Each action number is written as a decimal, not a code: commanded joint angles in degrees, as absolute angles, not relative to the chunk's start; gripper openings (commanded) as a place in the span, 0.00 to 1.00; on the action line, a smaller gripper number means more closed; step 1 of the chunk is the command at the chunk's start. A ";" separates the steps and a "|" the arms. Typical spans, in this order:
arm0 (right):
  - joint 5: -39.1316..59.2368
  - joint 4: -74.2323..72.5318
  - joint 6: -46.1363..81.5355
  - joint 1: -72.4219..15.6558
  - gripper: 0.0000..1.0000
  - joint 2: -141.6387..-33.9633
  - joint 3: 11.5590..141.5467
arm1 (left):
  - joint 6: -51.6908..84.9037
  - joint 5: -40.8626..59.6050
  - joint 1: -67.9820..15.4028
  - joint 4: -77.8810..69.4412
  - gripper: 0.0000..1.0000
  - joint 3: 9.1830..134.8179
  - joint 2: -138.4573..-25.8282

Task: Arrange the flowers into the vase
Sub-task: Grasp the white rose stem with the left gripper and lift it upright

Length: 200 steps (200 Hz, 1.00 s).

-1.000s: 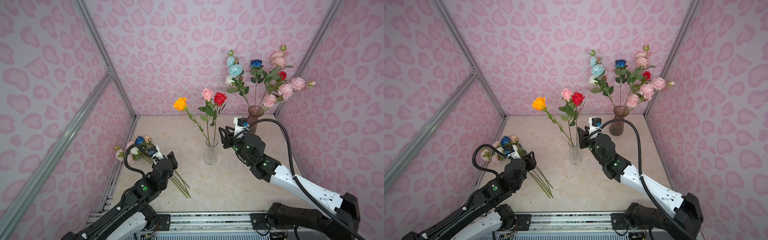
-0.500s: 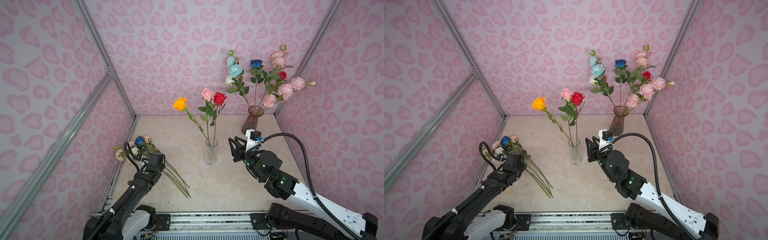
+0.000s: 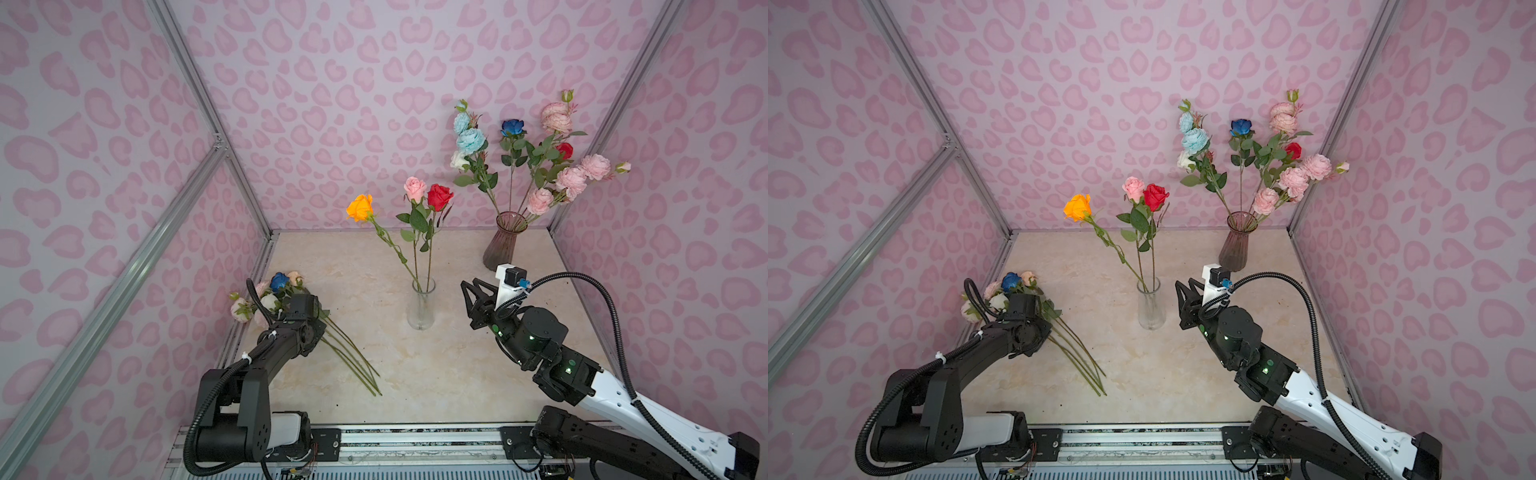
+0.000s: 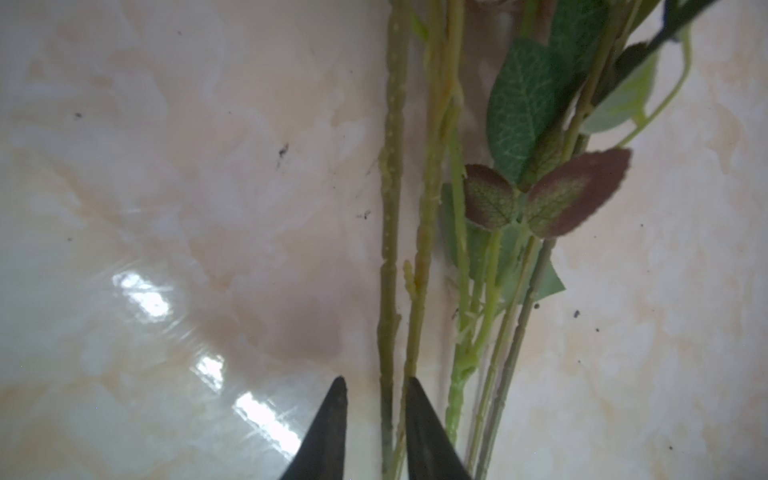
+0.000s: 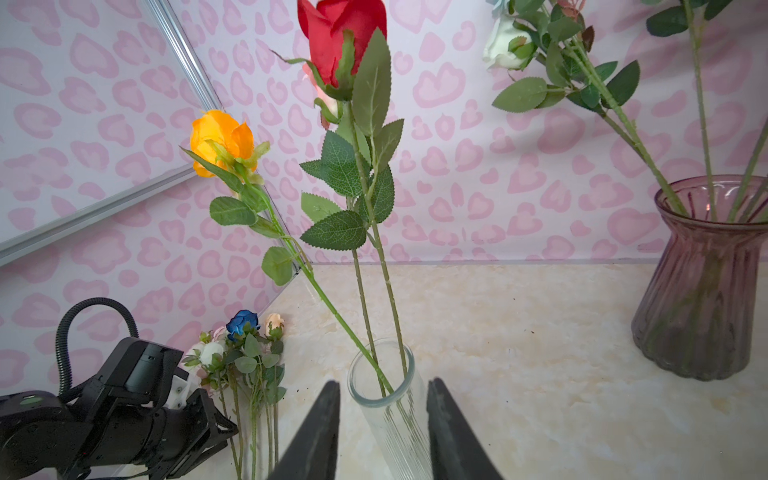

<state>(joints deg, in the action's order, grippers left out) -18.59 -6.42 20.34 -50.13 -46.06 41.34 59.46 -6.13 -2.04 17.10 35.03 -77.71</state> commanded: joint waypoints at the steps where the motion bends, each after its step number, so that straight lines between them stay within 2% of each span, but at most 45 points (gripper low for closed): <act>1: -19.75 -6.16 19.87 -50.18 0.36 -45.69 40.91 | 58.92 -6.05 -1.90 15.16 0.25 35.95 -79.04; 28: -19.82 -6.02 19.38 -50.11 0.36 -45.92 41.35 | 58.06 -6.07 -1.88 15.80 0.14 36.68 -78.87; 72: -18.67 -7.36 19.27 -50.14 0.36 -47.54 42.30 | 56.08 -5.62 -3.79 17.14 0.07 37.00 -74.34; 154: -17.93 -6.38 19.86 -50.19 0.36 -46.98 43.83 | 51.20 -16.16 -17.38 22.93 0.03 44.02 -63.44; 175: -17.17 -5.48 18.97 -50.27 0.36 -46.76 44.80 | 47.09 -13.69 -17.49 22.25 0.03 46.38 -59.14; 200: -12.00 -3.86 16.94 -50.40 0.39 -48.10 47.25 | 41.52 -4.25 -17.82 16.46 0.03 47.91 -53.21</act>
<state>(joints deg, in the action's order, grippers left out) -16.91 -5.37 19.49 -50.13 -47.05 45.34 48.23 -11.79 -17.39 20.86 46.37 -57.28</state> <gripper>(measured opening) 0.376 0.071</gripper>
